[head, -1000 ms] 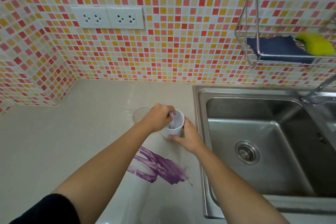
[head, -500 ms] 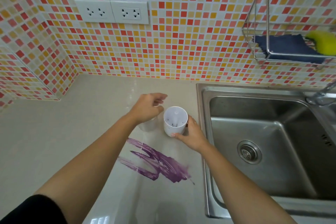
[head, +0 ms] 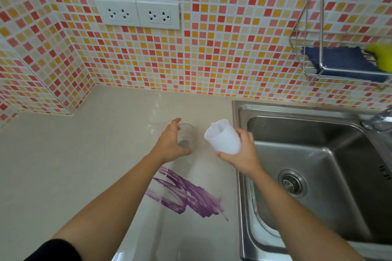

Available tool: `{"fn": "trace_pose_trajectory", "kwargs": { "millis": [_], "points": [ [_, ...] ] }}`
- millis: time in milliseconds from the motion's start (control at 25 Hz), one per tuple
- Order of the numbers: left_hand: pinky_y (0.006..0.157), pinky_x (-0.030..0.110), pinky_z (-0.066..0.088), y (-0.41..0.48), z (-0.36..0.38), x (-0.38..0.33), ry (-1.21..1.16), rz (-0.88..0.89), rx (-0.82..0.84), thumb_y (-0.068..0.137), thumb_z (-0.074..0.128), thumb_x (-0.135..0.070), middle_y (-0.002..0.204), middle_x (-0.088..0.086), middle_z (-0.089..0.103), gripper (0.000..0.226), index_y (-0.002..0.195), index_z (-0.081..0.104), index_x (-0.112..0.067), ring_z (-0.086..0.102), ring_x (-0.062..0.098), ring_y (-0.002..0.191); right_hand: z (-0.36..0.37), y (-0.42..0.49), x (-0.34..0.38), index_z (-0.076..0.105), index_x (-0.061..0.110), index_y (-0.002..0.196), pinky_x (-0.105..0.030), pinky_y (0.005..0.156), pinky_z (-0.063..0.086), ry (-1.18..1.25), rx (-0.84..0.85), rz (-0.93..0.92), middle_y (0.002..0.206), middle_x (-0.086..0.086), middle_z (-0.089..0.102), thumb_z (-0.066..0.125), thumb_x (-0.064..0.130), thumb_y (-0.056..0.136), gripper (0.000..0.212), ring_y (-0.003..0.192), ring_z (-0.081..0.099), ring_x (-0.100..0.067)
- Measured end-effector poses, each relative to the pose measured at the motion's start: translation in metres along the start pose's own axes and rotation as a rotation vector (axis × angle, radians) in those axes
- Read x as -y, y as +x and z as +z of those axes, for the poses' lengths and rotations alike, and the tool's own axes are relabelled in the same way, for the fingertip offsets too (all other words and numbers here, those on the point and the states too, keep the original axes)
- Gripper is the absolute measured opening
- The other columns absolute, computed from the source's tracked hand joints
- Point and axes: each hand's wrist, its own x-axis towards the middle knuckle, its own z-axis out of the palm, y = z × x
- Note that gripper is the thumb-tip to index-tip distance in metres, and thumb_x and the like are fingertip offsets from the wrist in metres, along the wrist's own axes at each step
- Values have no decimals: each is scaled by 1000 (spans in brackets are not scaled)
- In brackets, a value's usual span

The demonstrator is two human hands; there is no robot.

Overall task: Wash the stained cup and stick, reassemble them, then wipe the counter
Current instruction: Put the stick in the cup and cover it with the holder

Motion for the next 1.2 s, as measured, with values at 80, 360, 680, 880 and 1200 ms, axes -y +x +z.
{"fn": "trace_pose_trajectory", "kwargs": {
  "millis": [80,360,680,880,1200],
  "points": [
    [92,32,44,3,12,-9,-22,7,36,65,83,-25,138,6,41,95,140,25,-14,46,25,121,-37,4,5,46,19,126,-26,82,41,-142,36,-25,113,2,35,87,23,51,85,101,48,-17],
    [86,27,43,5,45,-27,-96,35,103,64,84,-21,137,8,45,94,140,27,-21,48,26,120,-78,17,50,38,27,136,-43,98,41,-677,321,-240,126,-1,32,82,31,53,94,121,28,-21],
    [68,24,45,1,42,-22,-227,-3,72,63,84,-29,112,-1,56,75,121,37,-19,56,21,98,-41,31,95,18,31,142,-42,92,42,-688,383,-370,136,-2,42,82,37,56,107,119,34,-25],
    [74,24,46,-4,47,-14,-357,-26,57,63,85,-29,114,-3,57,81,128,38,-22,56,19,99,-26,35,97,36,28,132,-39,96,39,-447,359,-336,131,4,44,82,49,58,89,117,36,-20],
    [80,25,44,-2,47,-6,-331,-15,49,62,86,-33,115,-2,57,80,128,44,-17,55,16,105,-33,40,91,47,25,130,-31,93,44,-153,367,-187,126,8,51,82,39,64,76,109,49,-13]
  ]
}}
